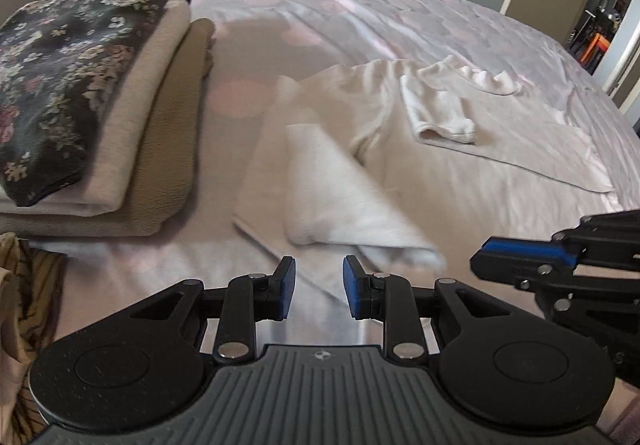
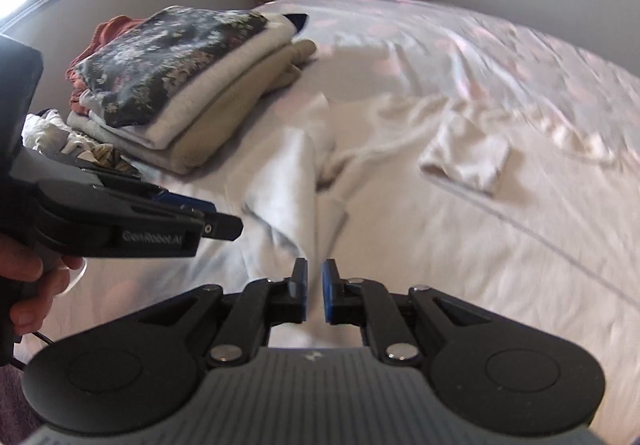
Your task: Fold clothes
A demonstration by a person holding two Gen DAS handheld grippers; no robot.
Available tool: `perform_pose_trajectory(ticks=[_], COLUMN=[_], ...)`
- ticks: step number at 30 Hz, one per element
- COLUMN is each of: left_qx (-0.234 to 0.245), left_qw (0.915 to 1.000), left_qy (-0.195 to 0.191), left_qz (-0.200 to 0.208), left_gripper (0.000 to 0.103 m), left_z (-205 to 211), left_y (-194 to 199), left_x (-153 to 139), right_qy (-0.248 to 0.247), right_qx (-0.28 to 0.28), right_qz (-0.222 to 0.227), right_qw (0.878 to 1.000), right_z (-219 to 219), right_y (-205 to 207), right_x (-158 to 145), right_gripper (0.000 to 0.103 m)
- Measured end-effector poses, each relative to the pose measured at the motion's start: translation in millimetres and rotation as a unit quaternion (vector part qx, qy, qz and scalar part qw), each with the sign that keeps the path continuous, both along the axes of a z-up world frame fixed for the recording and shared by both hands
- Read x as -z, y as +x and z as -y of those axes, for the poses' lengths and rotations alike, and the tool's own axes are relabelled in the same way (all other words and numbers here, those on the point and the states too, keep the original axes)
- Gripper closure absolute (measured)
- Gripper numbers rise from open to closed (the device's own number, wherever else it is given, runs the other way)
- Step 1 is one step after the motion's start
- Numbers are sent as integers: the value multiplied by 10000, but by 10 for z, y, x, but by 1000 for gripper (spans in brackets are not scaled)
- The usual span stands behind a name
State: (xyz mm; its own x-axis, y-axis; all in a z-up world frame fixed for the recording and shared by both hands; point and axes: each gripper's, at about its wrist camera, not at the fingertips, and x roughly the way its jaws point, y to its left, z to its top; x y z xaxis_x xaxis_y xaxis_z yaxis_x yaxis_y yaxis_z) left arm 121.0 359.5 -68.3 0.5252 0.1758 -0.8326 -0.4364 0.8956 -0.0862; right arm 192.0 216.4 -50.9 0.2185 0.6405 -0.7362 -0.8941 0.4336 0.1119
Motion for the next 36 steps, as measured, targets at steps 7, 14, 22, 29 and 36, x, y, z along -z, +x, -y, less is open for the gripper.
perform_pose_trajectory(ticks=[7, 14, 22, 29, 36], left_qx=[-135, 135, 191, 255, 329], left_qw=[9991, 9924, 9933, 9936, 9935], left_qy=[149, 856, 804, 830, 878], left_qz=[-373, -876, -807, -723, -639], left_gripper=[80, 80, 80, 80, 80], left_z=[-278, -296, -345, -318, -243], left_y=[29, 160, 140, 146, 206], left_x=[277, 344, 327, 269, 235], right_qy=[-335, -1148, -1124, -895, -1084], right_qx=[-679, -1078, -836, 70, 1088], right_qz=[570, 1359, 1347, 1349, 920], right_qw=[9955, 9781, 9809, 9868, 9839], right_z=[-627, -970, -980, -473, 203], right_y=[-182, -195, -123, 98, 429], right_x=[20, 305, 312, -84, -90], right_gripper=[79, 69, 90, 91, 91])
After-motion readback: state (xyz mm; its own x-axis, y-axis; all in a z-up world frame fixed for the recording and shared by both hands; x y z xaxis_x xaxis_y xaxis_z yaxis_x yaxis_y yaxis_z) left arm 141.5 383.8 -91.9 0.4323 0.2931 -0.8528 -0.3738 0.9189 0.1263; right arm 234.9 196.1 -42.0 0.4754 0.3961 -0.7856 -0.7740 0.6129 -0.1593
